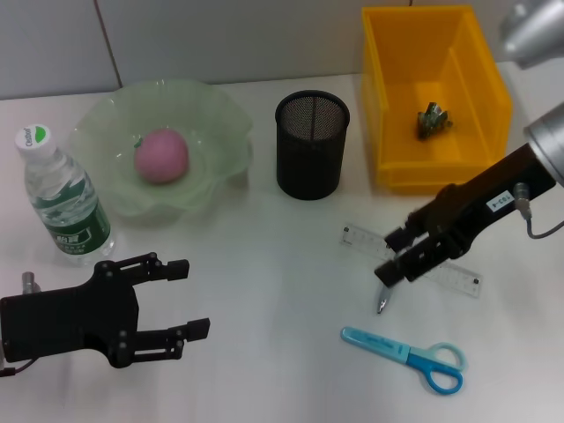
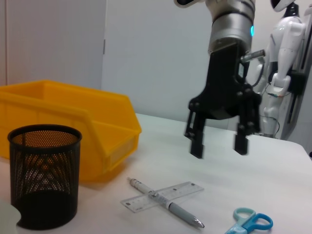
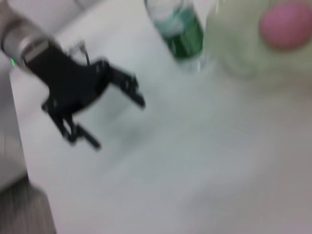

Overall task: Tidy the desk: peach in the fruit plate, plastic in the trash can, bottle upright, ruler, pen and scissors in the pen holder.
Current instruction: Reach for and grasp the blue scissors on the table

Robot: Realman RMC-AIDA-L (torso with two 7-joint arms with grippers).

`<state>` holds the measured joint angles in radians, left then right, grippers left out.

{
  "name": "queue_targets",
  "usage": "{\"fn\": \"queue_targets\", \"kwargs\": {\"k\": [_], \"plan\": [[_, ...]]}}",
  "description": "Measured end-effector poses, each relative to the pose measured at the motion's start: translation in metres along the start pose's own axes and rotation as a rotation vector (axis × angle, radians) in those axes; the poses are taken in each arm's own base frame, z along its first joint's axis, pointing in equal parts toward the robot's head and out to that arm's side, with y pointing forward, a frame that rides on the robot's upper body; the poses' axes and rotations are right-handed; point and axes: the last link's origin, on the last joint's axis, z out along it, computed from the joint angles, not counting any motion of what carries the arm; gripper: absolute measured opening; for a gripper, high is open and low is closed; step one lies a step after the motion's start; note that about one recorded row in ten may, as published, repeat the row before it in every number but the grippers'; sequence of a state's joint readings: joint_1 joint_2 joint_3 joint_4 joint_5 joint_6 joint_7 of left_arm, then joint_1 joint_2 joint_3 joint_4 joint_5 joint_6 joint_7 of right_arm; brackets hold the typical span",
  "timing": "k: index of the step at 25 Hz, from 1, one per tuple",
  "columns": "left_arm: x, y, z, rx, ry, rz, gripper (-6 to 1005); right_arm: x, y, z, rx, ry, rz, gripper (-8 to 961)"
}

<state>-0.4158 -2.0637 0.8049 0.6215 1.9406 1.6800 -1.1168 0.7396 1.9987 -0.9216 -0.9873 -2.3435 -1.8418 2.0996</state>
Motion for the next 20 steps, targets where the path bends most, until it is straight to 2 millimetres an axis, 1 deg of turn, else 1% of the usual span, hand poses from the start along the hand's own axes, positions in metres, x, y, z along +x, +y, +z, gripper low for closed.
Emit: {"fn": "queue_targets", "kwargs": {"k": [3, 4, 5, 6, 8, 10, 11, 15, 19, 20], "plan": [[0.0, -0.001, 0.0, 0.006, -0.003, -0.006, 813, -0.013, 0.004, 0.006, 0.02, 0.144, 0.012, 716], [-0.001, -0.002, 0.0, 0.011, -0.006, -0.013, 813, -0.018, 0.006, 0.01, 0.03, 0.192, 0.006, 716], [-0.001, -0.003, -0.001, 0.017, -0.009, -0.022, 813, -0.026, 0.011, 0.017, 0.051, 0.276, -0.006, 716], [-0.001, -0.003, -0.001, 0.017, -0.009, -0.022, 813, -0.026, 0.011, 0.017, 0.051, 0.276, -0.006, 716], [-0.002, -0.003, -0.001, 0.021, -0.012, -0.025, 813, -0.032, 0.015, 0.026, 0.068, 0.344, -0.031, 716], [-0.003, -0.003, -0.001, 0.024, -0.013, -0.032, 813, -0.037, 0.022, 0.039, 0.086, 0.433, -0.069, 716], [-0.003, -0.003, -0.001, 0.024, -0.013, -0.032, 813, -0.037, 0.022, 0.039, 0.086, 0.433, -0.069, 717], [-0.003, -0.003, -0.001, 0.026, -0.015, -0.043, 813, -0.037, 0.029, 0.054, 0.102, 0.534, -0.118, 717], [-0.003, -0.004, -0.002, 0.028, -0.017, -0.048, 813, -0.035, 0.03, 0.061, 0.108, 0.565, -0.127, 716], [-0.003, -0.004, -0.002, 0.028, -0.018, -0.049, 813, -0.033, 0.029, 0.066, 0.113, 0.583, -0.137, 716]]}}
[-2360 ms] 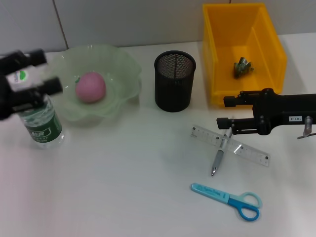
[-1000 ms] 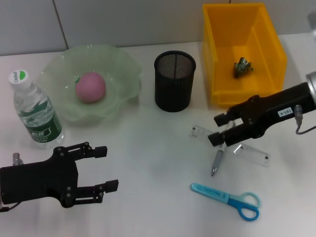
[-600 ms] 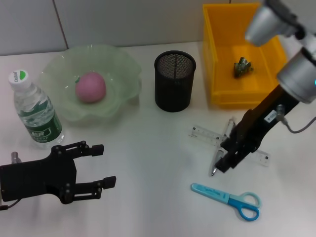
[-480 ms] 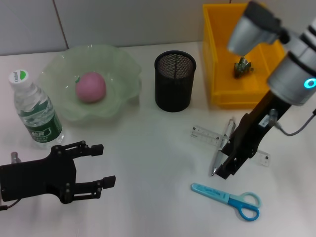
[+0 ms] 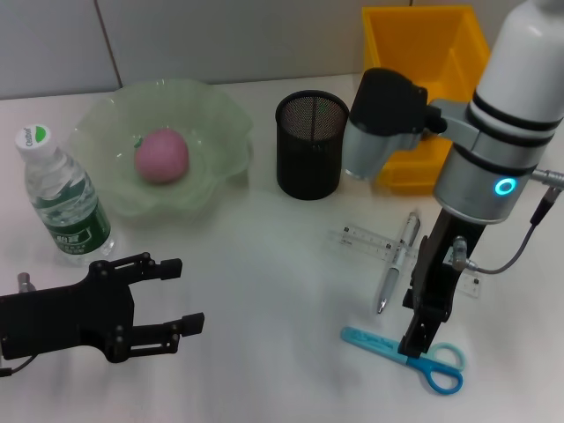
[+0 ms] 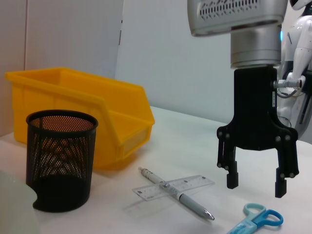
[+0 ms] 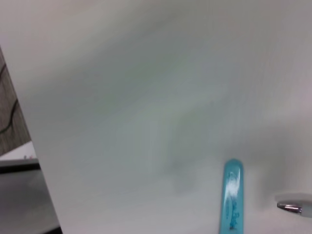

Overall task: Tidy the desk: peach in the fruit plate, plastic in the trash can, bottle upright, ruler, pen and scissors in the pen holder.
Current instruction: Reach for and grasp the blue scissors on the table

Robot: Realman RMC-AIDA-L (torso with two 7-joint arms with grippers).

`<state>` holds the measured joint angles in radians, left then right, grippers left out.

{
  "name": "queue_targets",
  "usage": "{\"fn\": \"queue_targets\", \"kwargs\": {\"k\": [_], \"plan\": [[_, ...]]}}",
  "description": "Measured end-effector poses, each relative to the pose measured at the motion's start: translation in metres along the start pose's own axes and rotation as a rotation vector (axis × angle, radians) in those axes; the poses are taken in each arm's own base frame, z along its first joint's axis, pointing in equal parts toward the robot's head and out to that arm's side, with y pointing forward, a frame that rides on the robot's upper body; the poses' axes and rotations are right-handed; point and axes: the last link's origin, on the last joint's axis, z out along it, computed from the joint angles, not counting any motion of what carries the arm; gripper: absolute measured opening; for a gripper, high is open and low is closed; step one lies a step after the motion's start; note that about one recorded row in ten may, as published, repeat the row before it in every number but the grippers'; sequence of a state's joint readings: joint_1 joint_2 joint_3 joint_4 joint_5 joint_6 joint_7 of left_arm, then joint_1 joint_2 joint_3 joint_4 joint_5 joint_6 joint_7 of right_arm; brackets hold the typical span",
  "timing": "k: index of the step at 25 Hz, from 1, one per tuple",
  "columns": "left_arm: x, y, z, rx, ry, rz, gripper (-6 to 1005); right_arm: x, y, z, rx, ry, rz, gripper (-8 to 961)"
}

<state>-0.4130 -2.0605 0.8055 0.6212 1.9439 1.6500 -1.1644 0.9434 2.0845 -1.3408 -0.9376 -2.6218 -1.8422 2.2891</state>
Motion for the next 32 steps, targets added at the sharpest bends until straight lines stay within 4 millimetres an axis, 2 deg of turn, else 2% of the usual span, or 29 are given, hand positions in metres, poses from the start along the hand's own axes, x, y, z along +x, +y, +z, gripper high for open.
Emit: {"fn": "queue_targets", "kwargs": {"k": [15, 27, 29, 32], "plan": [[0.0, -0.001, -0.001, 0.006, -0.003, -0.003, 813, -0.007, 0.003, 0.027, 0.016, 0.027, -0.062, 716], [-0.001, -0.001, -0.002, 0.01, -0.003, -0.006, 814, -0.007, 0.003, 0.034, 0.017, 0.03, -0.072, 710], [-0.001, -0.001, -0.002, 0.011, -0.002, -0.006, 814, -0.006, 0.003, 0.036, 0.02, 0.035, -0.079, 589], [-0.001, -0.001, -0.003, 0.011, -0.001, -0.005, 814, -0.006, 0.002, 0.038, 0.028, 0.036, -0.083, 567]]}}
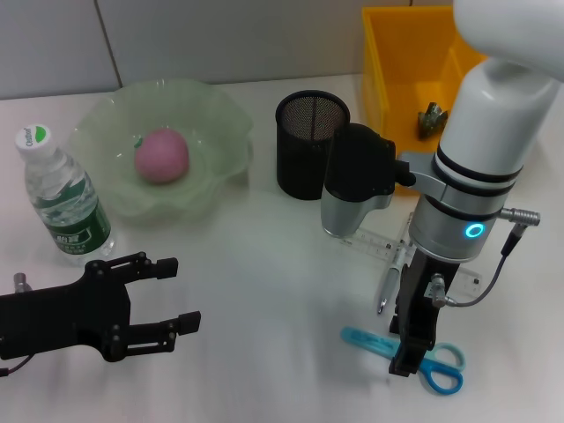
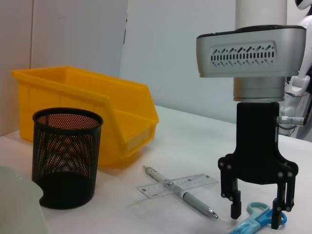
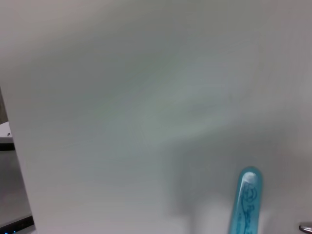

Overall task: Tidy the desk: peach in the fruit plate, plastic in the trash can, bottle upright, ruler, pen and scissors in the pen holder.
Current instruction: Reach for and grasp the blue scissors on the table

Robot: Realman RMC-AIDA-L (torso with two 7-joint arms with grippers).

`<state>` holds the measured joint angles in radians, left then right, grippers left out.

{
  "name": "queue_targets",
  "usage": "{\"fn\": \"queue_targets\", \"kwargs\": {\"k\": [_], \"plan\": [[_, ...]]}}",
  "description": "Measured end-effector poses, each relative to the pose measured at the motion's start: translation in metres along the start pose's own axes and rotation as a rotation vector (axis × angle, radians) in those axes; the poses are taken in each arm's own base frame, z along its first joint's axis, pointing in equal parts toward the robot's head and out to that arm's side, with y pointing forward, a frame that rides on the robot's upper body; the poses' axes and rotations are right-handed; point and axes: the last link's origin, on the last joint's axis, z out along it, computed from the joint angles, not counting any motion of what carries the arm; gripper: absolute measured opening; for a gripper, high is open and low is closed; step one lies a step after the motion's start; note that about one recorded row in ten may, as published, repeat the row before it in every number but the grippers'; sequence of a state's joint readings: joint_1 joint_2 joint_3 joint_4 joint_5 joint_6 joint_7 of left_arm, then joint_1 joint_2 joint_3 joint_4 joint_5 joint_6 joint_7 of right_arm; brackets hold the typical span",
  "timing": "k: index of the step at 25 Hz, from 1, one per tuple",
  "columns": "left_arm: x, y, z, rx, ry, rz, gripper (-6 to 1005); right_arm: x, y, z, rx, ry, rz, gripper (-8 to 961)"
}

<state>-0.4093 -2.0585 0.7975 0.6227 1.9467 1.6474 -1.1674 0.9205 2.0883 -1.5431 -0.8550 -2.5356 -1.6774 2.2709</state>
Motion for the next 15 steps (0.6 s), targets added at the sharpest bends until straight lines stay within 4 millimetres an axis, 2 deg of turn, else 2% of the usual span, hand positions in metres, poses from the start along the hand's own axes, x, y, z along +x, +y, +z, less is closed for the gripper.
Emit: {"fn": "queue_targets", "kwargs": {"k": [15], "plan": [[0.0001, -0.0001, 0.0, 0.001, 0.001, 0.0, 814, -0.0025, 0.0027, -0.0002, -0.005, -0.014, -0.008, 460]]}}
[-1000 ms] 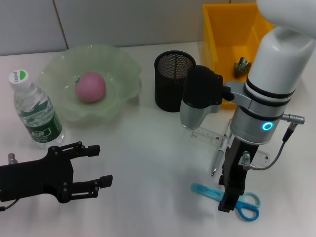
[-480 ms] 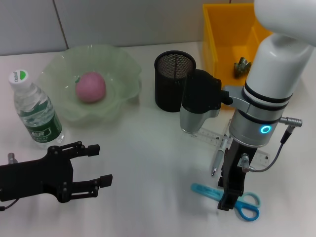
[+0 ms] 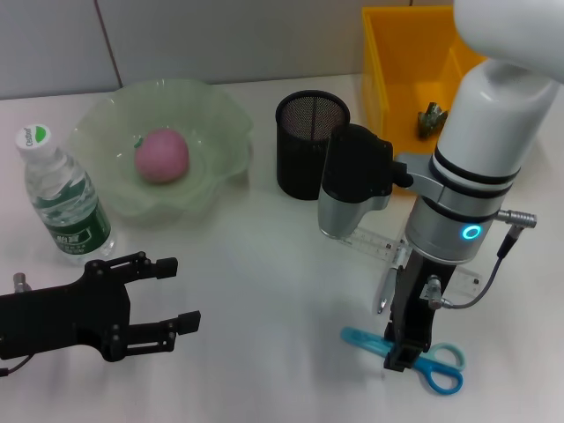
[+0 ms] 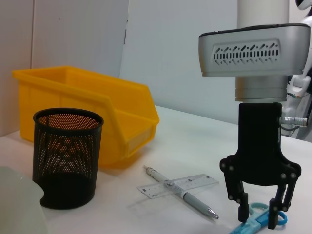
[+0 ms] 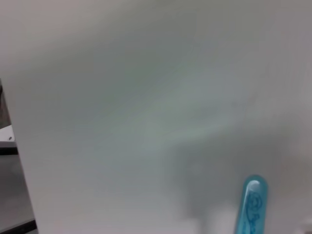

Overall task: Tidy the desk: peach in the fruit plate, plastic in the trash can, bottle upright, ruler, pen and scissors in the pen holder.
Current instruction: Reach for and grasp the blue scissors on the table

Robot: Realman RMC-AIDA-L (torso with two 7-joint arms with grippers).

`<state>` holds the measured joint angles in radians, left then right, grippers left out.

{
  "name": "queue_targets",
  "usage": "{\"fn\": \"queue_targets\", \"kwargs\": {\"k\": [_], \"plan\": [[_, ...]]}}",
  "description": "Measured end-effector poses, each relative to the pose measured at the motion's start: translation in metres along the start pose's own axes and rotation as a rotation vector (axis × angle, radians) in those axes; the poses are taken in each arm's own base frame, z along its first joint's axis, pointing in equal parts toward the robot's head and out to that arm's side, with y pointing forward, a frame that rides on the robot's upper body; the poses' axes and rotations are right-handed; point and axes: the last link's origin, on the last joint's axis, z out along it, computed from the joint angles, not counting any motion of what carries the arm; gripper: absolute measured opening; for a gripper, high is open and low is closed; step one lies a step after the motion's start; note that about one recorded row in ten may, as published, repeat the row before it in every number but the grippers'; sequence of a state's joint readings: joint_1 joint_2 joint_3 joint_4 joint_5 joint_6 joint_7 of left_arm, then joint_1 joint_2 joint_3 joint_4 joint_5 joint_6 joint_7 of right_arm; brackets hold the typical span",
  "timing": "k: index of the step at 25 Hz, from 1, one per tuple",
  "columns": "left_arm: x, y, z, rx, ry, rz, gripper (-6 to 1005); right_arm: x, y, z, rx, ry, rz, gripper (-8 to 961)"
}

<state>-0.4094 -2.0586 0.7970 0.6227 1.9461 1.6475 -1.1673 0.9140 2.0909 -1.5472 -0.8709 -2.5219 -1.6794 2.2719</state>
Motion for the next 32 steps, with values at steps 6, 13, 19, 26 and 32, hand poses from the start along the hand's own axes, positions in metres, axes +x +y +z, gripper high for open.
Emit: {"fn": "queue_targets", "kwargs": {"k": [6, 13, 19, 26, 32], "plan": [[0.0, 0.0, 0.0, 0.001, 0.0, -0.001, 814, -0.006, 0.004, -0.004, 0.045, 0.032, -0.011, 415], [0.0, -0.001, -0.003, 0.005, -0.005, 0.004, 814, -0.016, 0.011, -0.003, 0.12, 0.086, -0.007, 391], [0.0, -0.003, -0.005, 0.011, -0.008, 0.002, 814, -0.019, 0.014, -0.003, 0.144, 0.062, 0.02, 390], [0.0, -0.003, -0.007, 0.016, -0.012, -0.003, 814, -0.017, 0.017, 0.002, 0.138, 0.042, 0.054, 390], [-0.001, -0.003, -0.009, 0.016, -0.013, -0.006, 814, -0.016, 0.021, 0.008, 0.128, 0.046, 0.065, 390]]}}
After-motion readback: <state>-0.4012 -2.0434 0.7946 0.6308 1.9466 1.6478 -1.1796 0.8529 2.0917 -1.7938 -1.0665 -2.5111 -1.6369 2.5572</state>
